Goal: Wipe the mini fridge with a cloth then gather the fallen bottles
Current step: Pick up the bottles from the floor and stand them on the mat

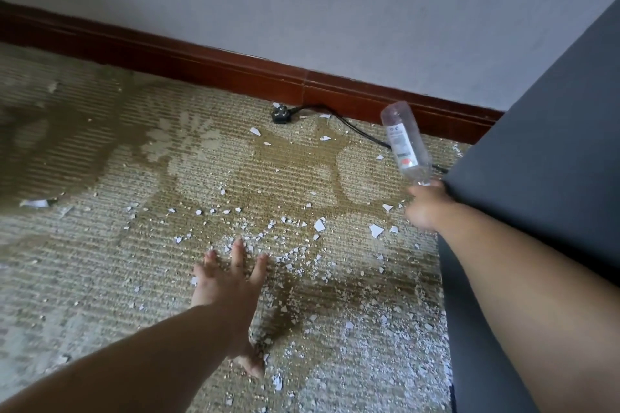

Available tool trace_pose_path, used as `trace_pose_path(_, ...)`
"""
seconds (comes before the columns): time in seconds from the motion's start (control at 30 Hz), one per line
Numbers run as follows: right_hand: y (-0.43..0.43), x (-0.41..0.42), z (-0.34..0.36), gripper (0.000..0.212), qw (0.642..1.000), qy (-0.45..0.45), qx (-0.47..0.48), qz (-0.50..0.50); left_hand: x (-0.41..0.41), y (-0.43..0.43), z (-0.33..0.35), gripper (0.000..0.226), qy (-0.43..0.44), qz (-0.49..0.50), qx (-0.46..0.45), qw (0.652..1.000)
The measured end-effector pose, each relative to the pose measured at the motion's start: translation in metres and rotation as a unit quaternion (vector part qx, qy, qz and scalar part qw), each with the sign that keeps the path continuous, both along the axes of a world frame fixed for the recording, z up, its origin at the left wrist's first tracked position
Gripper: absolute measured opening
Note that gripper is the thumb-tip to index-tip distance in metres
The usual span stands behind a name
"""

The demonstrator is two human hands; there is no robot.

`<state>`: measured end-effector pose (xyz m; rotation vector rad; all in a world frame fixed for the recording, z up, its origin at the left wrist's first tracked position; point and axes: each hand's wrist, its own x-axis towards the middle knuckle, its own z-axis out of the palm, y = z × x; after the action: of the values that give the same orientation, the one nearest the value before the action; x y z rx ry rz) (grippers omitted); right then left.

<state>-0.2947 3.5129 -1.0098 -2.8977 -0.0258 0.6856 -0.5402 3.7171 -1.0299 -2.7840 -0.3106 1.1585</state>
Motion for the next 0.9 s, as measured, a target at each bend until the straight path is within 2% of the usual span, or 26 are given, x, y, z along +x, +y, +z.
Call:
trace_pose_path(0.07,0.001,-0.002,0.002,0.082,0.999,0.01,0.033,-0.017,0.0,0.0,-0.001,0.153,0.002,-0.001,0.002,1.0)
trace_pose_path(0.13,0.001,0.0,0.004,0.086,1.0,0.013,0.027,-0.005,0.001,-0.001,0.0,0.154,0.002,0.0,0.0,1.0)
trace_pose_path(0.37,0.006,-0.002,0.01,0.06,0.998,-0.055,0.031,-0.01,0.004,-0.002,0.006,0.152,0.016,-0.006,-0.001,1.0)
trace_pose_path(0.5,0.006,-0.004,0.012,0.066,0.998,-0.002,0.067,-0.008,0.006,-0.005,0.008,0.148,0.017,-0.014,0.011,1.0)
trace_pose_path(0.57,0.011,-0.012,0.012,0.061,0.996,0.004,0.087,-0.022,0.006,-0.004,0.006,0.15,0.023,-0.015,0.016,0.999)
trace_pose_path(0.7,0.031,-0.06,0.005,0.037,0.988,-0.122,0.074,-0.058,0.007,-0.004,0.002,0.153,0.018,-0.004,0.022,1.0)
trace_pose_path(0.83,0.038,-0.126,-0.001,0.038,0.979,-0.187,0.075,-0.033,0.008,-0.004,0.004,0.156,0.019,0.002,0.026,0.999)
trace_pose_path(0.9,0.04,-0.159,0.001,0.037,0.973,-0.198,0.118,0.005,0.006,-0.004,0.002,0.158,0.018,0.005,0.025,1.0)
